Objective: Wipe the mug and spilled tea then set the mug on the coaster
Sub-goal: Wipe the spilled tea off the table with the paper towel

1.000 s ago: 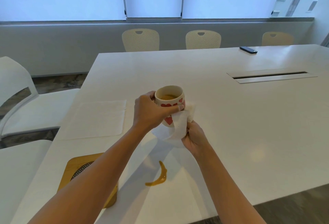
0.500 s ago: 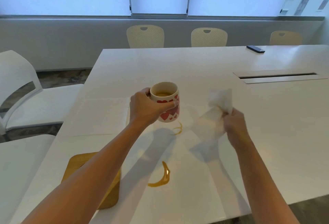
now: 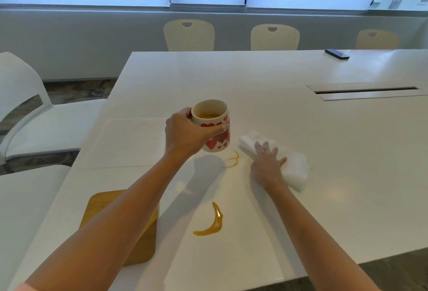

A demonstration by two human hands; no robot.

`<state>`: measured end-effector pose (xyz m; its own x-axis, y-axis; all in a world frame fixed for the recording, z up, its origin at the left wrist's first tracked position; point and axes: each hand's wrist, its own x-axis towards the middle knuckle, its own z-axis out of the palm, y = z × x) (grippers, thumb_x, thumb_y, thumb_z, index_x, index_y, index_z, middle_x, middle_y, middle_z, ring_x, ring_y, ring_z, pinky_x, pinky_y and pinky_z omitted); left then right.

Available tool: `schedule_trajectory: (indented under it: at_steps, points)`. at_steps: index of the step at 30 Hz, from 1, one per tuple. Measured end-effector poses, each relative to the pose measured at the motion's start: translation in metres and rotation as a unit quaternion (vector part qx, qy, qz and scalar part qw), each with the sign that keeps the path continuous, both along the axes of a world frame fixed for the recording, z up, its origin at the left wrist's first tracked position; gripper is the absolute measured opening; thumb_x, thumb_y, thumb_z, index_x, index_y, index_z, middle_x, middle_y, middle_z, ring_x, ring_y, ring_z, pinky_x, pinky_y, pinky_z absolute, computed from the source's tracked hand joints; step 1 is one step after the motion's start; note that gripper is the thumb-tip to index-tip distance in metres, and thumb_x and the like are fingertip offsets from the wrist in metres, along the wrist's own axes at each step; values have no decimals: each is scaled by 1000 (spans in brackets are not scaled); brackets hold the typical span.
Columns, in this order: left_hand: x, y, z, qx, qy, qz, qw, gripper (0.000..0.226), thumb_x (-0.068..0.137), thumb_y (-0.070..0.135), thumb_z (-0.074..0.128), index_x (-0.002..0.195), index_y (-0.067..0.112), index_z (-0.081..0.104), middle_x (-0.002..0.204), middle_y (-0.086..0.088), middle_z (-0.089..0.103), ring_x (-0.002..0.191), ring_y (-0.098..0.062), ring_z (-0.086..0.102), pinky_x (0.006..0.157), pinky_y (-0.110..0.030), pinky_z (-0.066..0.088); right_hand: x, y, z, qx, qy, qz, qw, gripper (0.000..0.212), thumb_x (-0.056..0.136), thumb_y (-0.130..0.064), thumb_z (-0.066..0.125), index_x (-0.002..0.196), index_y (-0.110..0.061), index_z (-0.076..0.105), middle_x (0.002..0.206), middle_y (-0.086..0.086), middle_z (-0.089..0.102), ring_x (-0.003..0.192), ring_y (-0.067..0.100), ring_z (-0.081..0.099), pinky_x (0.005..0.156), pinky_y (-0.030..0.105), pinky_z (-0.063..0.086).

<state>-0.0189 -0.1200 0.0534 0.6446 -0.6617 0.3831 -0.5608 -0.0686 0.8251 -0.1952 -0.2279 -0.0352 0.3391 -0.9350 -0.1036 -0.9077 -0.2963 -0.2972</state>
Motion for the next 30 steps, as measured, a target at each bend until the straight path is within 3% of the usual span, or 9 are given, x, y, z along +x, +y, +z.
schedule_trajectory:
  at_steps: [7,14,21,26,30]
  points:
    - [8,1,-5,4,10,14,1000,68,65,58,84,118,18,68,113,3,73,90,-13,67,72,-18,54,31,3,9,59,-16,19,998,66,97,-6,31,158,-16,9,167,8,-5,151,39,-10,114,67,-8]
    - [8,1,-10,12,6,23,1000,71,63,64,82,117,19,69,111,3,74,89,-12,68,73,-19,55,63,38,3,83,-51,145,985,57,106,-17,24,159,-20,4,167,4,-6,151,30,-17,114,57,-19]
    - [8,-2,-13,24,8,15,1000,72,64,63,81,119,18,68,113,1,73,88,-11,65,68,-13,48,42,54,20,136,-51,212,966,49,109,-18,20,158,-21,13,167,3,1,152,25,-13,119,44,-13]
    - [7,-10,-16,35,3,5,999,74,65,64,80,121,17,67,117,1,72,89,-9,63,65,-9,42,20,60,22,197,-50,241,949,50,109,-34,23,156,-43,8,166,-2,-7,152,30,-13,120,52,-5]
    - [5,-17,-20,40,7,1,999,73,66,64,79,120,17,66,117,1,72,89,-9,63,67,-11,44,-6,73,29,213,-49,283,934,49,109,-31,23,154,-46,10,166,-6,-4,151,26,-13,121,50,-3]
